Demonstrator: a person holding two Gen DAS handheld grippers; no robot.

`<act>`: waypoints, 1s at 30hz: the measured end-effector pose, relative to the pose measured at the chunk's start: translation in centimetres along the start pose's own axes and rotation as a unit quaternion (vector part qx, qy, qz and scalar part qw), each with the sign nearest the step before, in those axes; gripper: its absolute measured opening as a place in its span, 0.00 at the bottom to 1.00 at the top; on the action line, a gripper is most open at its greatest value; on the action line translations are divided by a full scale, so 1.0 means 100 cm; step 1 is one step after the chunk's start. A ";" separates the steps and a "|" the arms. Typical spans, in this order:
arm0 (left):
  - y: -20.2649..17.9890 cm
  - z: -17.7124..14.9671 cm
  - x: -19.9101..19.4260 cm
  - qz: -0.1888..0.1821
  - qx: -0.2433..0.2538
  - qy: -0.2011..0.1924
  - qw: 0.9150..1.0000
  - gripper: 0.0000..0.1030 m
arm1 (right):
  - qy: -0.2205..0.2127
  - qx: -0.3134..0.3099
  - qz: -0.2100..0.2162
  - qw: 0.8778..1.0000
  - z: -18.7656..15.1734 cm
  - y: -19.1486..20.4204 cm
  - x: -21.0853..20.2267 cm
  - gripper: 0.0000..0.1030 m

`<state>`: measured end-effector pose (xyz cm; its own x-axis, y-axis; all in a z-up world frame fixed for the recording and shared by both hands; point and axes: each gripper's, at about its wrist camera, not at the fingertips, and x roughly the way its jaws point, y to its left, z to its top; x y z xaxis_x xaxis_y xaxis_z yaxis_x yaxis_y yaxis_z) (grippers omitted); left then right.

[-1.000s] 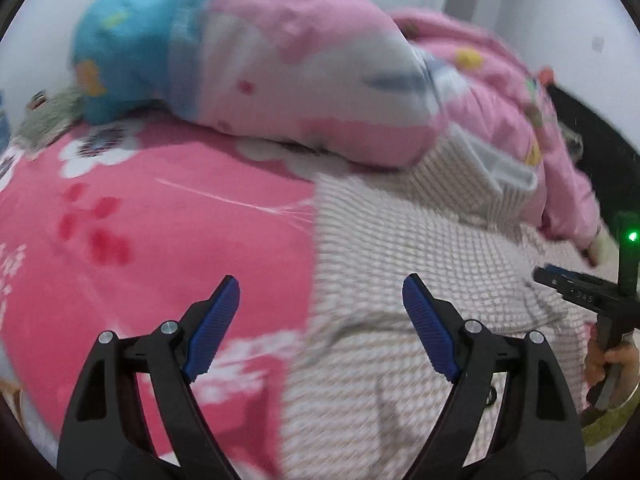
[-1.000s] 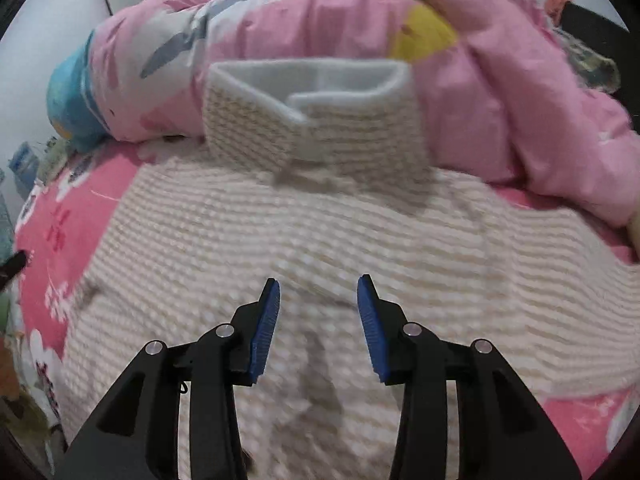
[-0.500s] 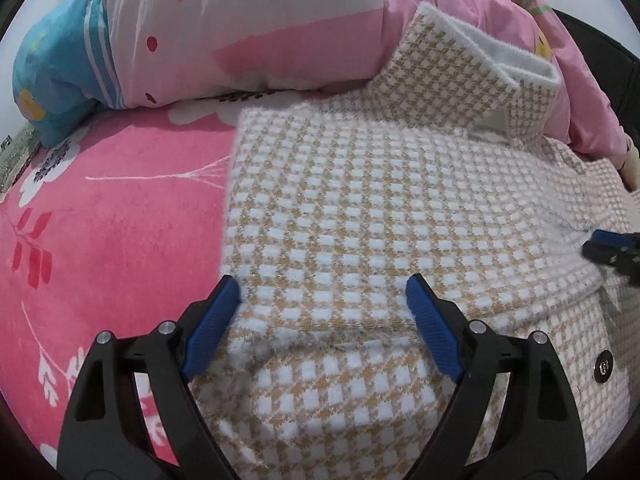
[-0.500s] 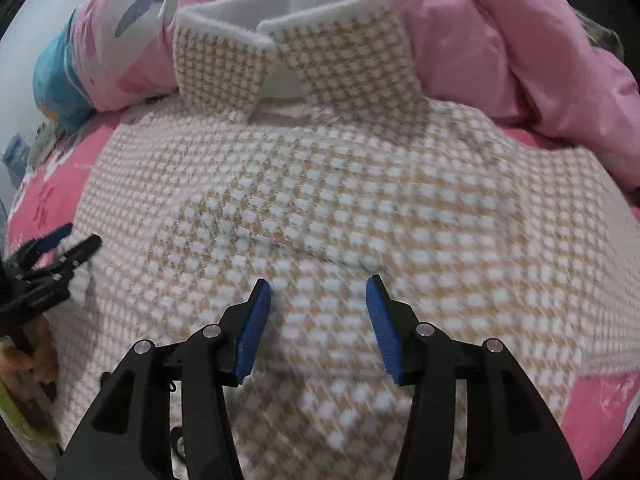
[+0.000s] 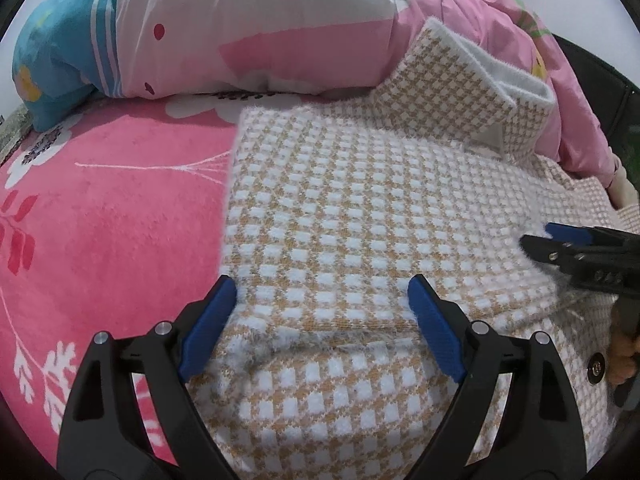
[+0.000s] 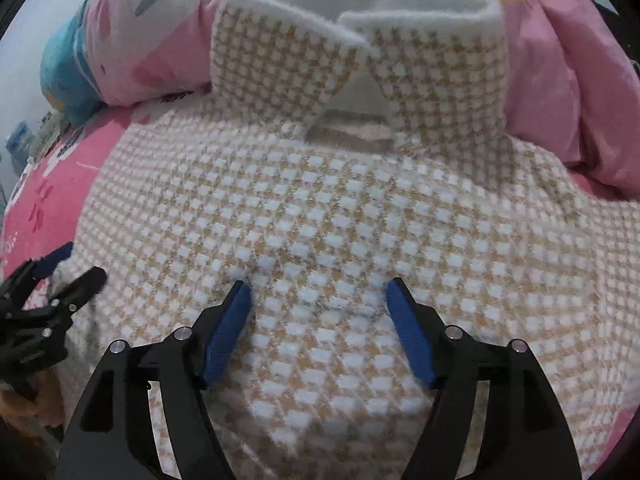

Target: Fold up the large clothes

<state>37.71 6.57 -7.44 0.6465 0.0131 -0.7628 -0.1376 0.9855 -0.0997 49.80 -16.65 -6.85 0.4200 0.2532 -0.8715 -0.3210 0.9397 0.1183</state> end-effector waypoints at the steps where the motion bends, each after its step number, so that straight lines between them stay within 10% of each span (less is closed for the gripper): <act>1: 0.001 0.000 0.000 -0.002 -0.001 -0.001 1.000 0.82 | -0.006 0.004 -0.004 1.000 -0.002 -0.001 -0.013 0.67; 30: 0.009 0.010 -0.025 -0.008 -0.033 -0.019 0.999 0.82 | -0.020 0.064 -0.053 0.996 -0.065 -0.064 -0.089 0.83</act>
<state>36.77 7.61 -4.99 0.6768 0.0055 -0.7361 -0.1758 0.9722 -0.1544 42.57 -26.44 -2.95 0.4808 0.1567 -0.8627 -0.1631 0.9827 0.0876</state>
